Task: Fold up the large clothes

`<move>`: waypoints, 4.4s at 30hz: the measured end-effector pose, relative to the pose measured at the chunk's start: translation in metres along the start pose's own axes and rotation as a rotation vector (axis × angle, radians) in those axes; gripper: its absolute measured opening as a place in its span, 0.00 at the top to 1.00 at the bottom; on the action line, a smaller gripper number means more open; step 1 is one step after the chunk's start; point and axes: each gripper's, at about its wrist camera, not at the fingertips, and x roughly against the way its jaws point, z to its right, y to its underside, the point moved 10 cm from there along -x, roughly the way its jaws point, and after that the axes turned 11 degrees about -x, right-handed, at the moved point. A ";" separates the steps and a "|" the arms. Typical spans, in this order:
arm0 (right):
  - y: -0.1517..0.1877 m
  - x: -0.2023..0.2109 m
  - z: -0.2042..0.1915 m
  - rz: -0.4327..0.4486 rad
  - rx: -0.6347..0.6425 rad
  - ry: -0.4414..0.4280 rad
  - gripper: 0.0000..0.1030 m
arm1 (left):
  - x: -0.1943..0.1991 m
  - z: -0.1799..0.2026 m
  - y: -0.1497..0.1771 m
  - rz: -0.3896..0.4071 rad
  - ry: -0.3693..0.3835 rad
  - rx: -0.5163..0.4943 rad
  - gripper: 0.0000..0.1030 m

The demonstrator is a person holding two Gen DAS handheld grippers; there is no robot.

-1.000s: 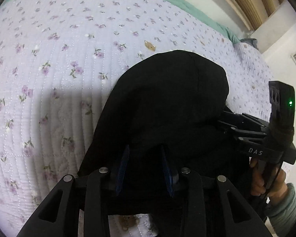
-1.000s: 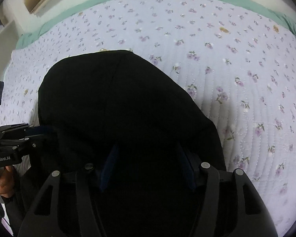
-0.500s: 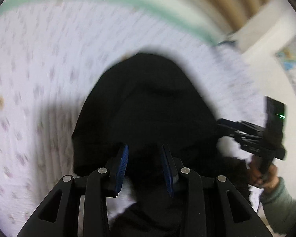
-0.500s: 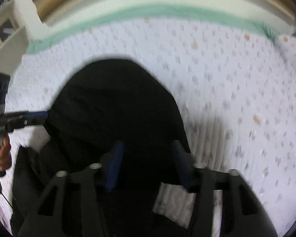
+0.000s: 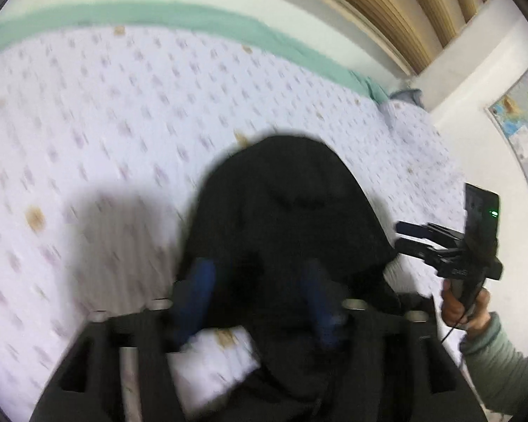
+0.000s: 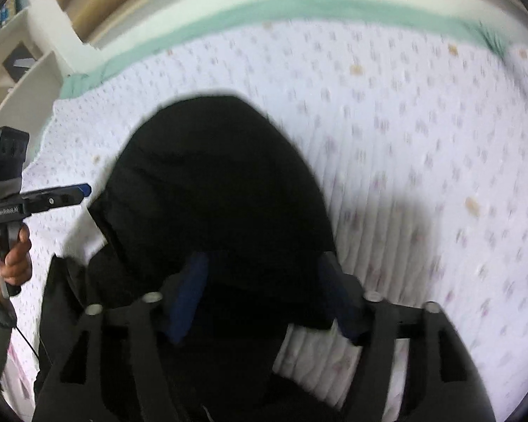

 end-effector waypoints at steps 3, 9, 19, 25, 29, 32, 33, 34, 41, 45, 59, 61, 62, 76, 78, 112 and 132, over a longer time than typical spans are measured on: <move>-0.028 -0.007 0.001 0.008 0.005 0.017 0.29 | -0.010 -0.020 -0.022 -0.013 0.013 0.028 0.36; -0.040 -0.058 0.020 -0.130 -0.093 -0.090 0.29 | -0.064 -0.038 -0.023 -0.111 0.127 0.186 0.36; -0.034 -0.070 -0.035 -0.117 0.029 -0.089 0.75 | -0.044 0.013 -0.012 -0.035 0.198 0.023 0.83; -0.008 0.030 -0.079 0.056 0.167 -0.052 0.77 | 0.047 0.073 0.006 0.047 0.142 -0.161 0.83; 0.034 0.089 -0.104 0.131 0.195 -0.049 0.77 | 0.104 0.099 0.053 0.076 0.154 -0.182 0.82; 0.079 0.118 -0.115 0.160 0.230 0.005 0.77 | 0.119 0.122 0.091 0.059 0.073 -0.241 0.76; 0.090 0.130 -0.110 0.162 0.237 0.023 0.77 | 0.119 0.128 0.111 0.034 0.027 -0.255 0.75; 0.112 0.132 -0.111 0.148 0.240 0.041 0.77 | 0.117 0.130 0.126 0.009 0.009 -0.249 0.75; 0.219 0.108 -0.098 0.007 0.144 0.075 0.76 | 0.083 0.122 0.245 -0.147 -0.138 -0.149 0.72; 0.279 0.101 -0.088 -0.117 0.126 0.121 0.75 | 0.098 0.119 0.280 -0.159 -0.146 -0.087 0.72; 0.173 0.172 -0.163 0.106 -0.001 -0.076 0.33 | 0.157 0.164 0.168 0.062 0.044 0.016 0.67; 0.169 0.133 -0.151 0.046 -0.048 -0.031 0.33 | 0.130 0.153 0.178 0.016 0.044 0.086 0.67; 0.172 0.113 -0.151 -0.004 -0.068 -0.019 0.33 | 0.122 0.151 0.190 0.003 0.053 0.112 0.67; 0.289 0.075 -0.125 -0.120 -0.005 0.144 0.34 | 0.111 0.156 0.273 -0.066 0.025 0.130 0.67; 0.292 0.109 -0.135 -0.076 -0.011 0.097 0.34 | 0.148 0.170 0.267 -0.014 0.031 0.076 0.67; 0.443 0.259 -0.109 0.251 -0.062 0.117 0.35 | 0.282 0.191 0.416 0.193 -0.237 -0.052 0.63; 0.538 0.265 0.029 0.154 -0.345 0.249 0.35 | 0.303 0.078 0.541 0.147 -0.168 0.369 0.62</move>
